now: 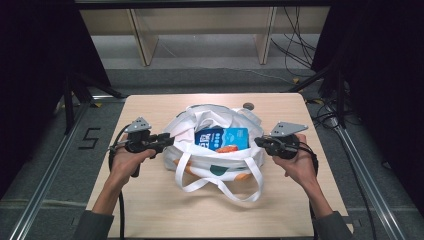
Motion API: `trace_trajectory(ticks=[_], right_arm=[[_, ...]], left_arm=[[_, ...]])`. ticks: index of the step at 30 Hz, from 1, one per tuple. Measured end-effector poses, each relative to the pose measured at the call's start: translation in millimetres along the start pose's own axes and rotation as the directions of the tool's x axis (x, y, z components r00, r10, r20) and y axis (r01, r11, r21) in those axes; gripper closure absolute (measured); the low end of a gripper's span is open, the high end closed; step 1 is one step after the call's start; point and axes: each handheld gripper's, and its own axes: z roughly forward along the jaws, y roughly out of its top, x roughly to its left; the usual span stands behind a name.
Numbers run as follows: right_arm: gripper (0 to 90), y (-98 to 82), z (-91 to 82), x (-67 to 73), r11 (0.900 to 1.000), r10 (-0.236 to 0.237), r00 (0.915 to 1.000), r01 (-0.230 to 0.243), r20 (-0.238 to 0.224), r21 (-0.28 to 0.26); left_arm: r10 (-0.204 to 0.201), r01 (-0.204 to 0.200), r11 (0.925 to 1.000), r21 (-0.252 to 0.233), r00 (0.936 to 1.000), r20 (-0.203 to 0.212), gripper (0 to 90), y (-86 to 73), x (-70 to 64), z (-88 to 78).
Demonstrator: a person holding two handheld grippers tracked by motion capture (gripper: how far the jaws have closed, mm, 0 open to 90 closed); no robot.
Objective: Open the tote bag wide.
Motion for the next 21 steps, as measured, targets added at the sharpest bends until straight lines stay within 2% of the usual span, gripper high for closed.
trace_trajectory(ticks=[3, 5, 6, 7, 10, 11, 15, 17, 19, 20, 21], right_arm=[[87.3, -1.3, -0.2, 1.7, 1.0, 0.011, 0.9999, -0.011, -0.002, -0.006], [85.2, -1.6, 0.1, 1.8, 1.0, 0.001, 1.0, -0.001, -0.005, -0.01], [84.9, -1.7, -0.3, 2.5, 1.0, 0.007, 0.9999, -0.007, -0.009, -0.004], [84.2, -1.8, -1.1, 4.2, 1.0, 0.021, 0.9997, -0.021, -0.009, 0.002], [82.2, -1.1, -2.5, 2.8, 1.0, 0.006, 1.0, -0.006, 0.0, -0.012], [81.5, -1.0, -3.6, 4.5, 1.0, 0.019, 0.9998, -0.019, 0.004, -0.01], [79.4, -1.0, -3.6, 3.9, 1.0, -0.005, 1.0, 0.005, 0.0, -0.02], [78.3, -1.6, -3.5, 5.3, 1.0, 0.006, 1.0, -0.007, -0.002, -0.014], [77.2, -2.2, -4.1, 7.2, 1.0, 0.027, 0.9996, -0.027, 0.001, -0.003], [76.1, -2.4, -4.0, 6.6, 1.0, 0.017, 0.9998, -0.017, 0.01, -0.01], [74.9, -2.4, -4.1, 6.5, 1.0, 0.016, 0.9998, -0.016, 0.008, -0.01]], left_arm=[[0.008, -0.007, 0.9999, -0.01, 1.0, 0.005, 67.9, -0.1, -2.5, -3.9], [0.005, -0.004, 0.9999, -0.01, 0.9999, 0.01, 66.9, -0.7, -5.3, -5.2], [0.022, -0.022, 0.9997, -0.007, 0.9997, 0.004, 66.7, -0.7, -6.2, -6.1], [0.015, -0.015, 0.9998, -0.011, 0.9998, 0.014, 66.5, -1.6, -8.1, -6.1], [0.019, -0.019, 0.9997, -0.012, 0.9996, 0.018, 65.1, -2.9, -10.1, -7.6], [0.015, -0.015, 0.9998, -0.012, 0.9996, 0.022, 64.6, -3.5, -10.6, -7.9], [0.008, -0.008, 1.0, -0.002, 0.9998, 0.019, 63.4, -6.9, -12.2, -10.0], [0.019, -0.018, 0.9998, -0.003, 0.9994, 0.028, 62.1, -8.4, -11.3, -11.2], [0.004, -0.004, 1.0, -0.003, 0.9998, 0.02, 61.5, -9.7, -12.1, -12.5], [0.015, -0.014, 0.9998, -0.011, 0.9996, 0.026, 61.1, -10.1, -11.2, -12.7], [0.005, -0.005, 0.9999, -0.013, 0.9995, 0.03, 60.4, -10.6, -11.4, -13.1]])
